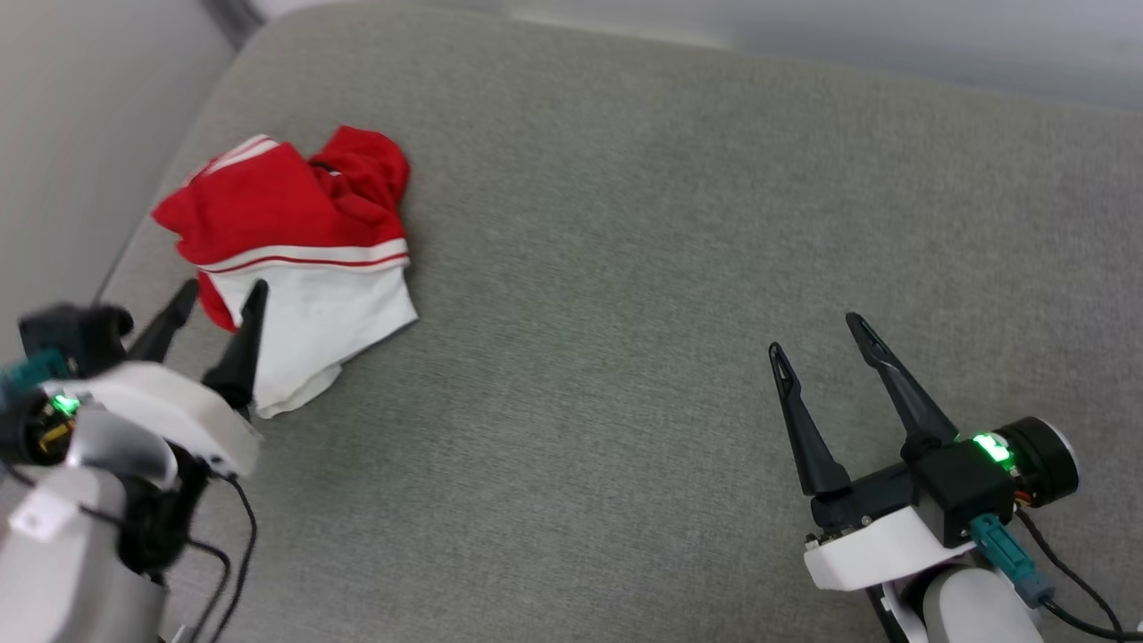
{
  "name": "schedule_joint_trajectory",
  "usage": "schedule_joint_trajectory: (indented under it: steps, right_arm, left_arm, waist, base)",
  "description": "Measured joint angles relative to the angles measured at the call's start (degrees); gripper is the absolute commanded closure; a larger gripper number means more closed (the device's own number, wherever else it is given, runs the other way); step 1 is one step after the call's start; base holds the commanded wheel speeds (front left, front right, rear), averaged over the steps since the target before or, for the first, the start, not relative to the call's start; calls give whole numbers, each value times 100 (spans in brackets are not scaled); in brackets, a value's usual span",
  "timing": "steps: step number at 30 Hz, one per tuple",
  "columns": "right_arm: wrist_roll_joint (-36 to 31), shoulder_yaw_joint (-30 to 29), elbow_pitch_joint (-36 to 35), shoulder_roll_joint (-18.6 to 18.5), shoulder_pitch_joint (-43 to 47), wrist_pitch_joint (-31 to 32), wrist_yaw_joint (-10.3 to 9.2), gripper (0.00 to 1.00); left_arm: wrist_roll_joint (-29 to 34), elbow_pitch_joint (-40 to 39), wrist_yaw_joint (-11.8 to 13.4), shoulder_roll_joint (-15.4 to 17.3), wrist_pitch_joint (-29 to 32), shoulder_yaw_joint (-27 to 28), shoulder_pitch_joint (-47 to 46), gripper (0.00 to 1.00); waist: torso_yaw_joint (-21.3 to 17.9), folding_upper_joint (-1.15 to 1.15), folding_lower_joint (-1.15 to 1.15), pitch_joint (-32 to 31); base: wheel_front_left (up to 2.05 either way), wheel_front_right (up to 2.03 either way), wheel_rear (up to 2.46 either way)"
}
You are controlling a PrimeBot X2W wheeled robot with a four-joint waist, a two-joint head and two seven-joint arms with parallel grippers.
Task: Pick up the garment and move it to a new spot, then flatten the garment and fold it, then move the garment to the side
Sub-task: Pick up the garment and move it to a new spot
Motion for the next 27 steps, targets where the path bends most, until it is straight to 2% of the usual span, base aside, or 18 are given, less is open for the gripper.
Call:
schedule_joint_trajectory:
  steps: [6,9,12,14,17,23,24,25,26,27]
  right_arm:
    - [-145,-40,-100,-10,-124,0,-1,0]
    - [-207,-86,-136,-13,-175,0,-1,0]
    - [-235,-81,-202,-10,-252,0,0,0]
    - [-244,-108,-227,-11,-260,0,-1,0]
    - [-276,-144,-245,-10,-325,0,-1,0]
    - [-278,-142,-260,-2,-381,-1,0,0]
    - [-279,-145,-260,-1,-390,-1,0,0]
    - [-288,-145,-259,-1,-403,-1,0,0]
    - [-291,-153,-257,-1,-418,-1,0,0]
    - [-302,-158,-248,-2,-437,-1,0,0]
  left_arm:
    - [-1187,287,0,934,1729,-417,-843,0]
    - [-1917,513,0,1247,2739,-573,-1146,0]
    - [-2425,656,0,1544,3444,-622,-1425,0]
    - [-2553,716,0,1726,3772,-745,-1538,0]
    - [-2714,855,0,1830,4164,-958,-1611,0]
    - [-2825,1190,-15,1949,4359,-1181,-1850,0]
    - [-2852,1215,-15,1957,4355,-1220,-1866,22]
    - [-2888,1239,-15,1971,4341,-1260,-1873,75]
    - [-2951,1280,-14,1973,4344,-1290,-1894,100]
    - [-3010,1299,-12,1984,4346,-1333,-1906,100]
  waist:
    - [-279,0,0,556]
    - [-420,0,0,826]
    - [-562,0,0,1073]
    - [-655,0,1,1226]
    - [-781,0,0,1429]
    - [-950,0,-1,1680]
    - [-966,0,-1,1691]
    - [-977,0,-1,1692]
    - [-983,0,-1,1684]
    - [-988,0,-1,1670]
  base:
    - [0,0,0]
    - [0,0,0]
    - [0,0,0]
    - [0,0,0]
    - [0,0,0]
    - [0,0,0]
    - [0,0,0]
    - [0,0,0]
    - [0,0,0]
    - [0,0,0]
